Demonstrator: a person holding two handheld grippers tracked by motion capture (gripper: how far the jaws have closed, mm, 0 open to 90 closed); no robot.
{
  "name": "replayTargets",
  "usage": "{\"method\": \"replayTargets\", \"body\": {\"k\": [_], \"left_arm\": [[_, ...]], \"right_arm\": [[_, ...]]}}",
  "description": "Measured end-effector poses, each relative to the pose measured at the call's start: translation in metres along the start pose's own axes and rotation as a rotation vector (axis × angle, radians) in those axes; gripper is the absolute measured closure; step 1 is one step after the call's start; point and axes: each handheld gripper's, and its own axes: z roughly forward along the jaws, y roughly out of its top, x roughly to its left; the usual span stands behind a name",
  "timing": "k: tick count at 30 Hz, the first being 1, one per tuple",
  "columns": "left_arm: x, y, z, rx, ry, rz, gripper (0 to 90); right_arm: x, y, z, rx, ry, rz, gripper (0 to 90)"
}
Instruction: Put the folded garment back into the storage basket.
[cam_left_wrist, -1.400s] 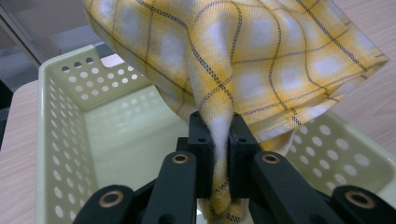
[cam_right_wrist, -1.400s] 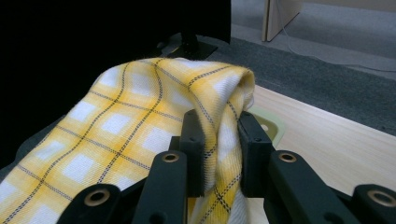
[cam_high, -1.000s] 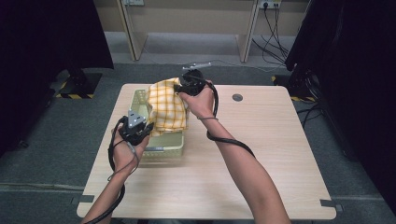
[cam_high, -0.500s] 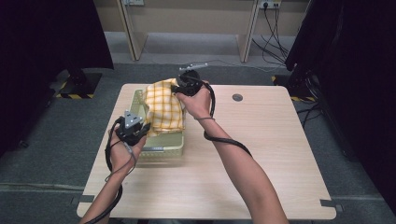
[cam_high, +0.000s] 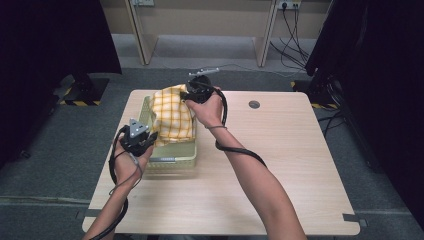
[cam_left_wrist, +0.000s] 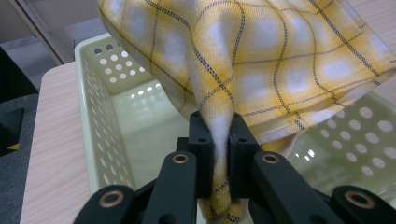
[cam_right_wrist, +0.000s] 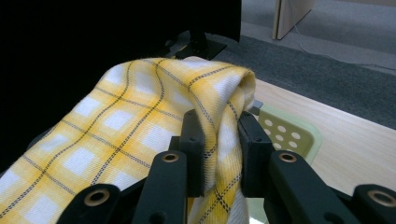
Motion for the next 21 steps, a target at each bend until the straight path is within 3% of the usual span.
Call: {"method": "replayTargets", "body": {"k": [21], "left_arm": [[0.006, -0.004, 0.004, 0.034, -0.004, -0.006, 83.4]], "right_arm": [[0.002, -0.005, 0.017, 0.021, -0.002, 0.010, 75.8]]}}
